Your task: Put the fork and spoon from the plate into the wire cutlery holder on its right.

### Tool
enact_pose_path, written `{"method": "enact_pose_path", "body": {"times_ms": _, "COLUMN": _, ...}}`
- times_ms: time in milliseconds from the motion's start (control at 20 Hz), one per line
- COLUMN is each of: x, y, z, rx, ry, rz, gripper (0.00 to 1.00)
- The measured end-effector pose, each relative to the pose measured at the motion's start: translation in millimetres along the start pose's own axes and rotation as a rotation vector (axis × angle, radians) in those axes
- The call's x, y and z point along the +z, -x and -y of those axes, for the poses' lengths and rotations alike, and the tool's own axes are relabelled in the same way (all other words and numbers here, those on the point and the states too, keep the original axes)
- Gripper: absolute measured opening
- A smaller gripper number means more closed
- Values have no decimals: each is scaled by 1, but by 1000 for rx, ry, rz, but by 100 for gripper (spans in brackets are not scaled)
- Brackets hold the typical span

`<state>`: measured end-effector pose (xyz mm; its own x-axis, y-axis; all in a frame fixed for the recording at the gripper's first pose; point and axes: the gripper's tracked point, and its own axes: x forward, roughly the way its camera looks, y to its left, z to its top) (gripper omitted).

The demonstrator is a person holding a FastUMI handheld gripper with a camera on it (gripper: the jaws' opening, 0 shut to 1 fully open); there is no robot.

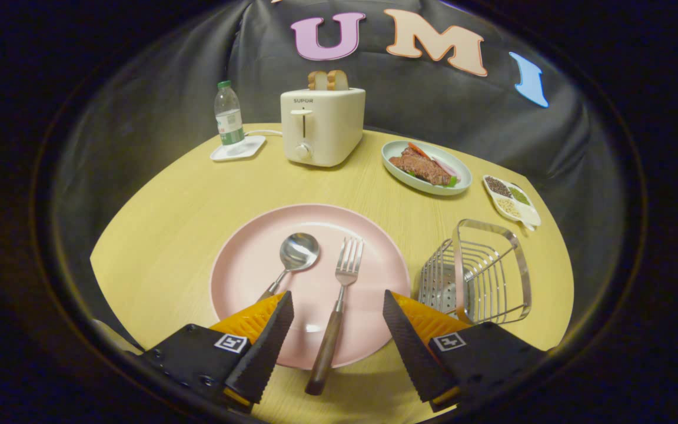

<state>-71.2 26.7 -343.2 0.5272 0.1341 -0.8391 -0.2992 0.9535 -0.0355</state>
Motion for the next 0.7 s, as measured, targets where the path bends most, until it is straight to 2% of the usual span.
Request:
{"method": "enact_pose_path", "body": {"times_ms": 150, "x": -10, "y": -7, "z": -6, "rx": 15, "ry": 5, "rz": -41, "gripper": 97}}
{"method": "enact_pose_path", "body": {"times_ms": 600, "x": -21, "y": -14, "z": -4, "rx": -31, "ry": -20, "rz": -90, "gripper": 27}}
{"method": "enact_pose_path", "body": {"times_ms": 650, "x": -23, "y": -19, "z": -2, "rx": -41, "ry": -28, "rz": -96, "gripper": 28}}
{"method": "enact_pose_path", "body": {"times_ms": 700, "x": -20, "y": -13, "z": 1, "rx": -56, "ry": -34, "rz": -97, "gripper": 23}}
